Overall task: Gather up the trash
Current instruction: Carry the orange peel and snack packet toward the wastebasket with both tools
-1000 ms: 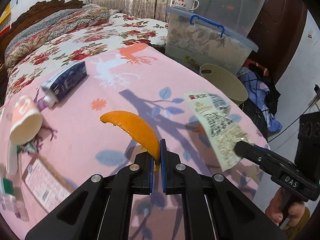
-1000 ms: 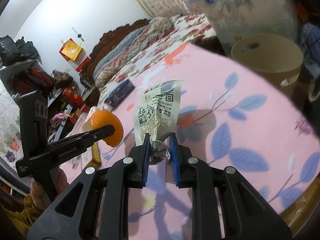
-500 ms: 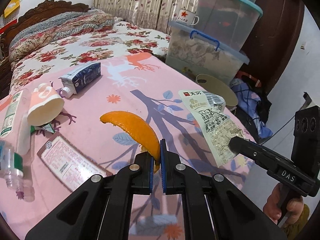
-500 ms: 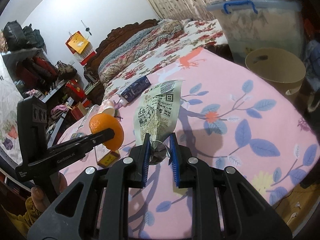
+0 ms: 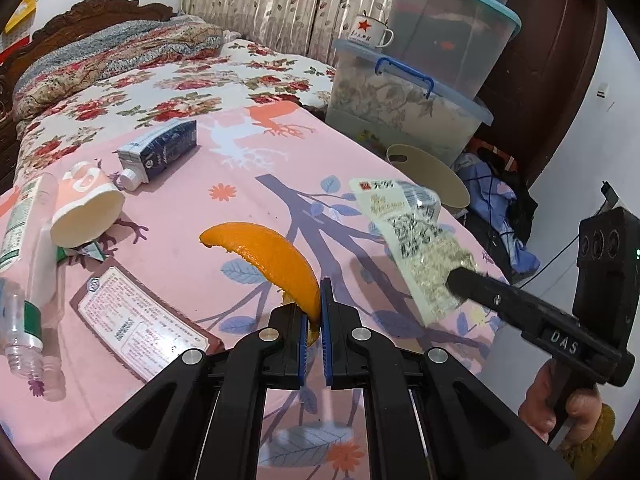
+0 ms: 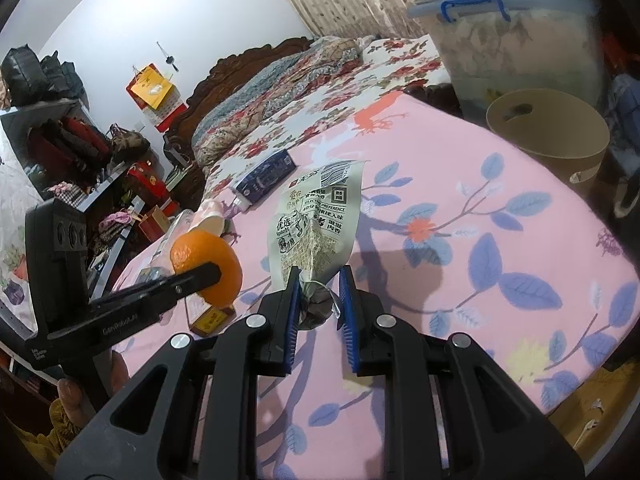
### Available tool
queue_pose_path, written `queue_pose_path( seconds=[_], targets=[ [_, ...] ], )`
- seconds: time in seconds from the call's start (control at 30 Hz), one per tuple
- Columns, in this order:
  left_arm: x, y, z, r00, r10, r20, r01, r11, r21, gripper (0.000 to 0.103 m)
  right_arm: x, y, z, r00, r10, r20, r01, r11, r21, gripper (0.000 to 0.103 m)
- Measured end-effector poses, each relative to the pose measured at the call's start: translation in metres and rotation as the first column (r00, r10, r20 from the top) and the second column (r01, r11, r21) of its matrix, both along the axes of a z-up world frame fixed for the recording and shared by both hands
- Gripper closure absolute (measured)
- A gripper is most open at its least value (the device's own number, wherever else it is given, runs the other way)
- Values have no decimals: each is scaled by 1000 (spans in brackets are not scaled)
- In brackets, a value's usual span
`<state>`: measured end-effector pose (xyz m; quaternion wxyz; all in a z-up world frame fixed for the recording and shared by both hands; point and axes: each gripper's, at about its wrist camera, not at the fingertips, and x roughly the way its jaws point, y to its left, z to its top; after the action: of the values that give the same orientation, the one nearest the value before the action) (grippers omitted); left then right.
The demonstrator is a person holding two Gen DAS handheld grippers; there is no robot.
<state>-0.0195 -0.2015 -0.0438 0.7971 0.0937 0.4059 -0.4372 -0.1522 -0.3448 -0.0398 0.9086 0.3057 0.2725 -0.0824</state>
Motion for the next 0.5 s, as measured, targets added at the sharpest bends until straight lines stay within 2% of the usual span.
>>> queue_pose_path(
  seconds=[0.37,0.5],
  targets=[
    [13,-32,-5,998,-41,-51,42,999,21,98,4,-38,-12,999,-39,13,38,998,45,81],
    [20,-44,-6,994,-50,-92,51,999,11,98,5,-52,-17,999,-49,15,48,997,60,81]
  ],
)
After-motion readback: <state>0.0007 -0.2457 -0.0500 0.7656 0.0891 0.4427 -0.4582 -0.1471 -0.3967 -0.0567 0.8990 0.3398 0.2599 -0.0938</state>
